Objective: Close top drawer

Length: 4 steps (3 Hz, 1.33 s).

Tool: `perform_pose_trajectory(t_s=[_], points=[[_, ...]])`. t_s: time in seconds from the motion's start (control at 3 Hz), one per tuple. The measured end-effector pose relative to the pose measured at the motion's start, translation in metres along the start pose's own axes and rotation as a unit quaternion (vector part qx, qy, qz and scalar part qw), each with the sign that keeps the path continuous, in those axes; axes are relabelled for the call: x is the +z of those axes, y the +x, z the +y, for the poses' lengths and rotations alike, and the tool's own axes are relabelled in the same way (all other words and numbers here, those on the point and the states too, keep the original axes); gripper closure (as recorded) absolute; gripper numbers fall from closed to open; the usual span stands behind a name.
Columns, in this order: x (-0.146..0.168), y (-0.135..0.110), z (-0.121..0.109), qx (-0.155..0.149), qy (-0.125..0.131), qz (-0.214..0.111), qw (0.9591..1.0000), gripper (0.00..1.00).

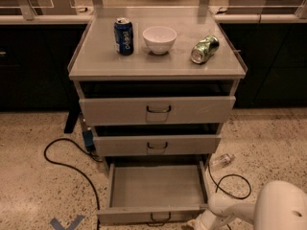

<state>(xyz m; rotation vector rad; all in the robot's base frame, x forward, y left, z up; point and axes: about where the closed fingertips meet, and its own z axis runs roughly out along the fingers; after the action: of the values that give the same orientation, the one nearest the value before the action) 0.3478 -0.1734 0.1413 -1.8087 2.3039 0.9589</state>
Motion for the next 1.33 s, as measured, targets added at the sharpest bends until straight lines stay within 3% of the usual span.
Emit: perform_pose_trajectory(t_s=[0.33,0.67,1.0,1.33], points=[[0.008,-0.006,-0.037,0.026,0.028,-0.009,0.9992,0.00],[-0.024,-0.016,-0.060,0.063,0.119,-0.022,0.9907,0.00],[-0.081,-0.018,-0.059,0.052,0.207,0.000,0.9770,0.00],[-0.069,-0.057,-0.055,0.031,0.218,-0.009,0.9753,0.00]])
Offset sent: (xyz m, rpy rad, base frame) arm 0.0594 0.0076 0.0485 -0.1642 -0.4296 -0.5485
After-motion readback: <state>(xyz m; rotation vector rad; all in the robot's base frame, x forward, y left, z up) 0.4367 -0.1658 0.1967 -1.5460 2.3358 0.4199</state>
